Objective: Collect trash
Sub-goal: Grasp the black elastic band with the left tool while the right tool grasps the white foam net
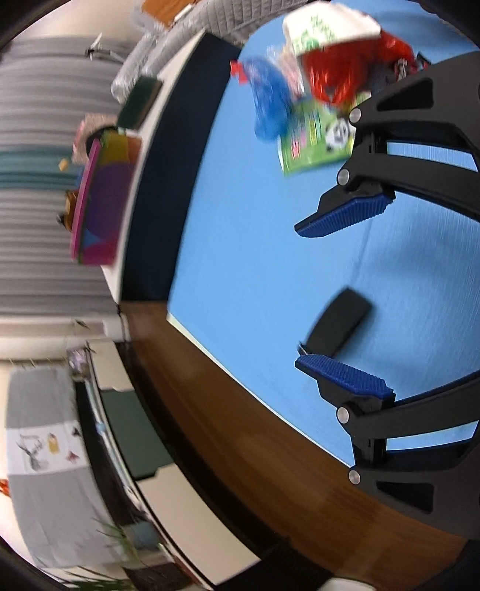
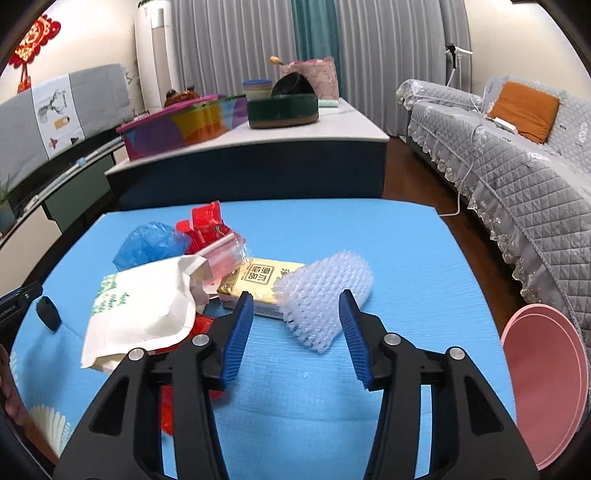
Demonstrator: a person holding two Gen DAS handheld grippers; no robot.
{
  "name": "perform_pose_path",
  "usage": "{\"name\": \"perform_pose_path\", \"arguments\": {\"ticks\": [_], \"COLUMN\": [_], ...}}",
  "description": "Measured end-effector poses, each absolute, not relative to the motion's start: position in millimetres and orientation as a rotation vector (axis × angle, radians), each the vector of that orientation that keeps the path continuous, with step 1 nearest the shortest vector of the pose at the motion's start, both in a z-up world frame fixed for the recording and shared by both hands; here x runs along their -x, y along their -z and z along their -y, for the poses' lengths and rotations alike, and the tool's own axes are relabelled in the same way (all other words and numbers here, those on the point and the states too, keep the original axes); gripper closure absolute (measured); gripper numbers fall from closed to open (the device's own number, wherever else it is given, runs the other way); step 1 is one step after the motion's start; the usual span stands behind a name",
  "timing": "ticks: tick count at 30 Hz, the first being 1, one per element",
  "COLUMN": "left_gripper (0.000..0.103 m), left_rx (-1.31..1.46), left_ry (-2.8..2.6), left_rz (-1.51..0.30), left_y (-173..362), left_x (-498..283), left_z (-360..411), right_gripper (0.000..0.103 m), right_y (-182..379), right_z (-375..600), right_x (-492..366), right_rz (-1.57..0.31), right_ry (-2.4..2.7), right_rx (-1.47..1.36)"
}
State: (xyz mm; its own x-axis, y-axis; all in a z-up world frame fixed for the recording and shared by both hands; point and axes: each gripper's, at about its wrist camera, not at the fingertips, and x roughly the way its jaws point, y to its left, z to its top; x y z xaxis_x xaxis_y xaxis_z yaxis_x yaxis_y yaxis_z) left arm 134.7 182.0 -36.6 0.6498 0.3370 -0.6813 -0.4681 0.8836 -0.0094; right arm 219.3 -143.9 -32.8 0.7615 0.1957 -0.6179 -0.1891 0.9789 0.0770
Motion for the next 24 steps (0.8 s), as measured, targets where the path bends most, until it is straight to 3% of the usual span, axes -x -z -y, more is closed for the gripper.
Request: {"name": "perform_pose_path", "arguments": {"ticks": [10,13,16,18,19,21,24], "left_gripper": [0.038,0.038,0.040,0.053,0.057,0.075,0.084], "left_rx": [0.258,0.268,0.288,0.293,0.287,0.266,0.235], "left_ry": [-0.522,-0.535,-0.551,-0.553,-0.553,-0.555,-0.552], "left_rz": [-0.809,-0.833,-0.855,-0.856,-0.854,-0.852,-0.842], "left_y": [60,67,72,73,72,70,66], "left_x": [-146,-150,-153,-153,-153,-154,-155], "left_z": [-200,-205,-209,-210,-209,-206,-199], "right_gripper": [0.056,0.066,0.084,0.097,0.097,0.099,0.099], "right_y": [48,50,51,50,49,46,40], "right_z": [143,144,146,148,149,153,159], "right_x": [-234,-236,-238,-238,-237,-235,-232], "right_rz": [-0.724,-0.735,-0.745,-0.747,-0.746,-0.739,-0.730], "right_ry": [-0.148,-0.153,-0.165,-0.171,-0.170,-0.168,-0.169], "right_rx": [0.022,0.020,0.006,-0.003,-0.006,-0.016,-0.037]}}
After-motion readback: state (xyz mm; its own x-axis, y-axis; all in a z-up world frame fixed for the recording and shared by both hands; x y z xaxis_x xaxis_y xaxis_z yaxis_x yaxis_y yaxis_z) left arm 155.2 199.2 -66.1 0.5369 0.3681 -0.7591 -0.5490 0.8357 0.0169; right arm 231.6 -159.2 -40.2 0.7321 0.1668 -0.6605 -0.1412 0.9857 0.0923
